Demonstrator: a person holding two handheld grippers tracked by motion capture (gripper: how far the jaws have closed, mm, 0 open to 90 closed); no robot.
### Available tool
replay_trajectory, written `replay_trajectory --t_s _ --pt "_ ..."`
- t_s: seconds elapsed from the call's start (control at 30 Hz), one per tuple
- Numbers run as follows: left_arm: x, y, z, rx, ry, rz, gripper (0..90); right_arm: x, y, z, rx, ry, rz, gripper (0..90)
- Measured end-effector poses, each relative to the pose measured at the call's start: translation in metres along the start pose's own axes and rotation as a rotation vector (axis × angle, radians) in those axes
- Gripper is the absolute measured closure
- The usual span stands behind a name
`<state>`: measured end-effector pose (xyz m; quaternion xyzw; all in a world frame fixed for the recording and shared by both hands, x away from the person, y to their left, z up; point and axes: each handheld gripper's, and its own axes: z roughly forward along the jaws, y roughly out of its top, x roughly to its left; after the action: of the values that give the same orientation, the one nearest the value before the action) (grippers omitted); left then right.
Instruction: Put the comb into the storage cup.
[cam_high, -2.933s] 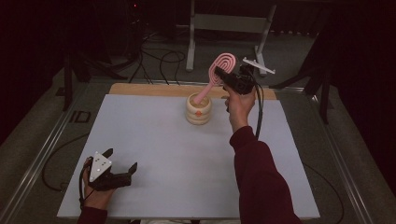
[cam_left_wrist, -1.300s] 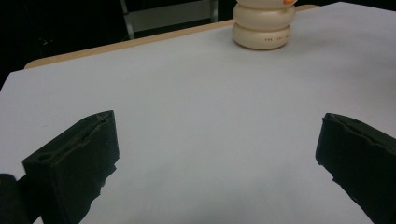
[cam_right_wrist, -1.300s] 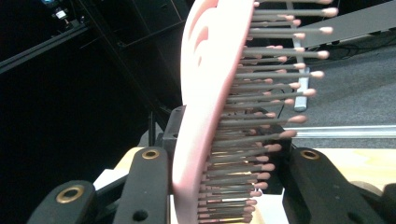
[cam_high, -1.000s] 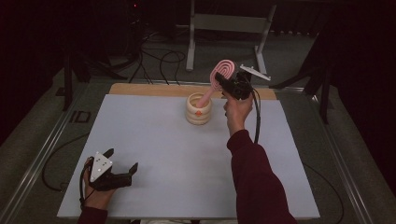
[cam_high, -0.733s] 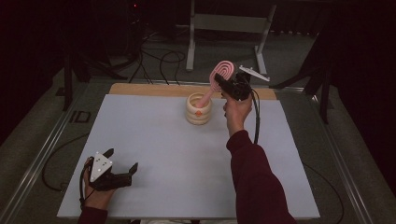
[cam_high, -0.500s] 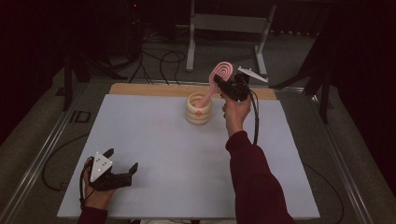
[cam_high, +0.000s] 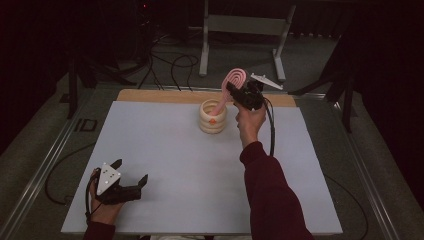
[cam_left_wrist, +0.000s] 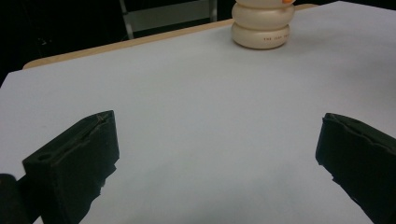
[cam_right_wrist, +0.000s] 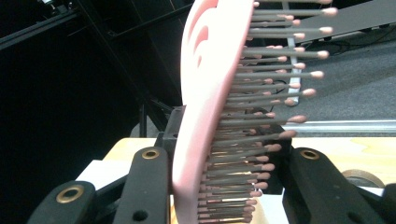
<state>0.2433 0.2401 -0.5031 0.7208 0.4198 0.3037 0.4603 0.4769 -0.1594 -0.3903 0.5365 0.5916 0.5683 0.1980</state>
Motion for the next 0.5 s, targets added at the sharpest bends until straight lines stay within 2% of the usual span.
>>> replay_trajectory --t_s 0.5 --pt "0.0002 0.0000 -0.0003 0.000 0.001 -0.001 0.1 0.0032 -0.0061 0.0052 0.011 -0.003 -0.012 63.7"
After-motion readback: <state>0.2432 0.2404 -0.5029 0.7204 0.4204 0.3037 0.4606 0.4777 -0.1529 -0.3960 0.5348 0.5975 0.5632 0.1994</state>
